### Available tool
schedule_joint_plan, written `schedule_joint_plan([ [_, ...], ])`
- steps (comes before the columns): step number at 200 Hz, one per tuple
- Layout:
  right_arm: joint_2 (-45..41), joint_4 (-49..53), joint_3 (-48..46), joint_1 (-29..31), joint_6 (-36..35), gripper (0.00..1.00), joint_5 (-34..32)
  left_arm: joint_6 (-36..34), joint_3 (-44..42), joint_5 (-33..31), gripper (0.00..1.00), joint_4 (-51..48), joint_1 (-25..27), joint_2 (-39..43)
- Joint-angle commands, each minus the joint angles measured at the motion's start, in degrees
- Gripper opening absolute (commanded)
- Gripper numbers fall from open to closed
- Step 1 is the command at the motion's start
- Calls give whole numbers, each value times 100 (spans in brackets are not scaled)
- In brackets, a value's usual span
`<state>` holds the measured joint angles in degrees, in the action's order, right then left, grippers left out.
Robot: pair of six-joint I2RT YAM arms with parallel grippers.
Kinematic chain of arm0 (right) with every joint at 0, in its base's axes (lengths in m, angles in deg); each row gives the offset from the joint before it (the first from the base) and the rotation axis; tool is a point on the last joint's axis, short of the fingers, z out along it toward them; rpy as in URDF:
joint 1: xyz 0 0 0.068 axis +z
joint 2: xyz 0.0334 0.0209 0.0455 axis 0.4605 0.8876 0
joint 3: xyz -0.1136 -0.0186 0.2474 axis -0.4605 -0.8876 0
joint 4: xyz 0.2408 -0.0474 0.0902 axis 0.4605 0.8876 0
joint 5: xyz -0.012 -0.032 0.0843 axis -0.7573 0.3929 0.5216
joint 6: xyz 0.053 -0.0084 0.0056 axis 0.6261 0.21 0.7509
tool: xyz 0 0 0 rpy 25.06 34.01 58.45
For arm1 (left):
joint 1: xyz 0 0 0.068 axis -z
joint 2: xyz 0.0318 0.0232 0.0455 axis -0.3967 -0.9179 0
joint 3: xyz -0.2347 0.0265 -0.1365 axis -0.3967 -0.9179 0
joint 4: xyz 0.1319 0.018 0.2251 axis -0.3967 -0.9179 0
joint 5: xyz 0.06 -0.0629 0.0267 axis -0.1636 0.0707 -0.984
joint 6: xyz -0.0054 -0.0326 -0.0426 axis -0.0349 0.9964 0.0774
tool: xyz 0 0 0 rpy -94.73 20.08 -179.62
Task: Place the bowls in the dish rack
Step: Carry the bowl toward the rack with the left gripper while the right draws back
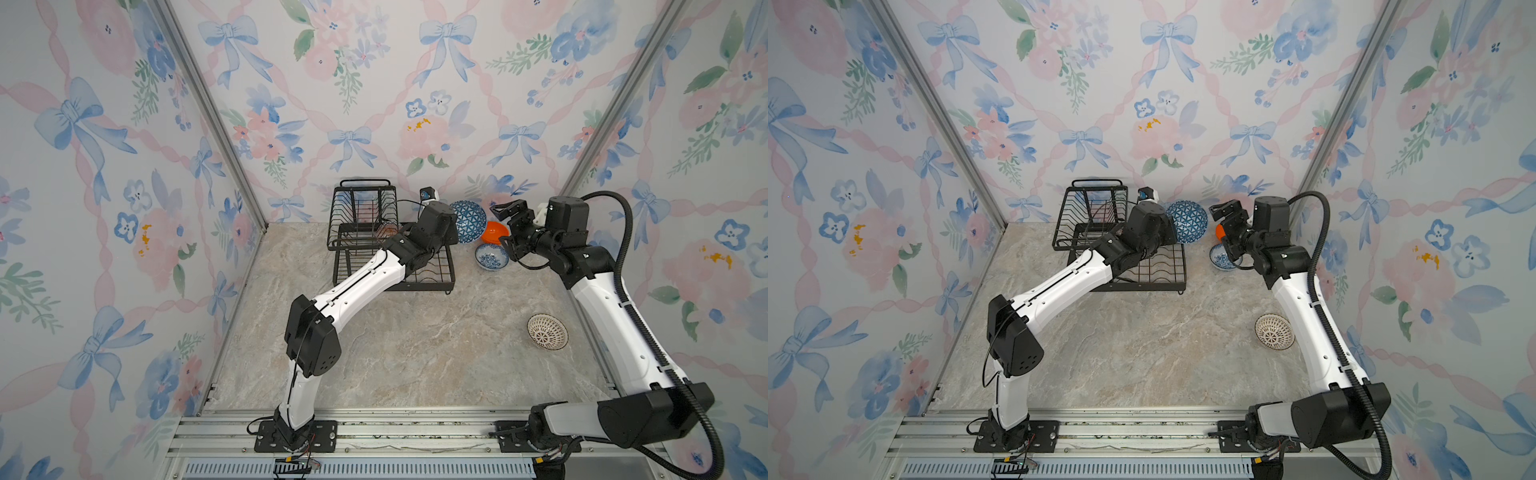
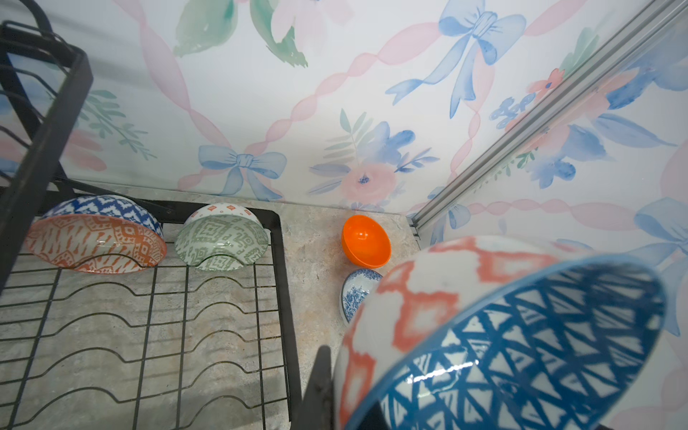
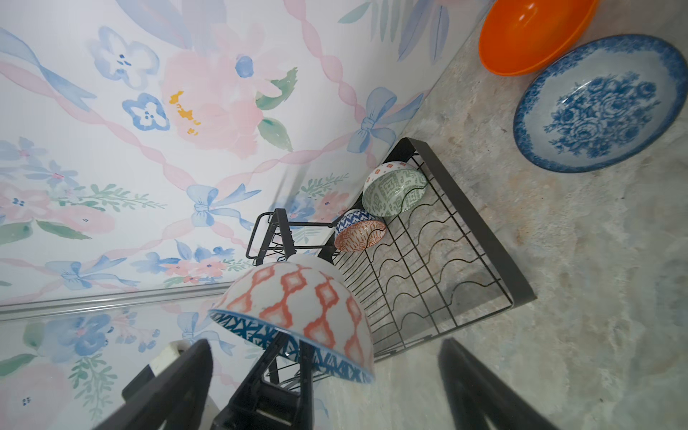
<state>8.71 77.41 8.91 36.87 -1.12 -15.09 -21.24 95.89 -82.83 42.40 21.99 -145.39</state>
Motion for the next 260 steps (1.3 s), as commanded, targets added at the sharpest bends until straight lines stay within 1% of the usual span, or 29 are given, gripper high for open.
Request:
schedule_joint_plan([
  [1,-82,-363,298,149,652,97,-77,-376,-145,-416,0,774,25,-60],
  [35,-68,-555,335,345,1059,97,-242,-830,-460,-725,0,1495,42,-12],
  [48,-10,-763,310,408,1258,97,-242,-1072,-728,-845,0,1961,68,62],
  [77,249,-1038,406,557,1549,97,-263,-1349,-1342,-989,0,2912,125,265],
  [107,486,-1661,223,669,2195,97,-351,-1456,-1575,-1147,0,3152,213,326],
  [121,651,-1794,237,736,2461,97,-346,-1466,-1774,-1204,0,3390,243,398],
  [132,730,-1801,255,784,2558,97,-390,-1481,-1851,-1266,0,3460,258,432],
  [141,776,-1797,258,849,2620,100,-452,-1543,-1858,-1309,0,3484,279,443],
  [155,819,-1790,249,921,2681,99,-564,-1612,-1863,-1351,0,3522,296,447],
  [170,866,-1787,235,972,2749,90,-664,-1624,-1896,-1415,0,3537,312,476],
  [181,892,-1789,190,996,2842,86,-706,-1648,-1944,-1467,0,3587,329,501],
  [195,906,-1857,109,997,2958,72,-762,-1693,-1983,-1532,0,3639,349,542],
  [220,888,-1823,65,997,2935,52,-947,-1744,-2010,-1565,0,3634,354,571],
  [232,901,-1771,92,981,2899,46,-943,-1756,-2033,-1606,0,3638,363,594],
  [260,936,-1834,35,973,2960,40,-932,-1784,-2063,-1632,0,3657,374,645],
])
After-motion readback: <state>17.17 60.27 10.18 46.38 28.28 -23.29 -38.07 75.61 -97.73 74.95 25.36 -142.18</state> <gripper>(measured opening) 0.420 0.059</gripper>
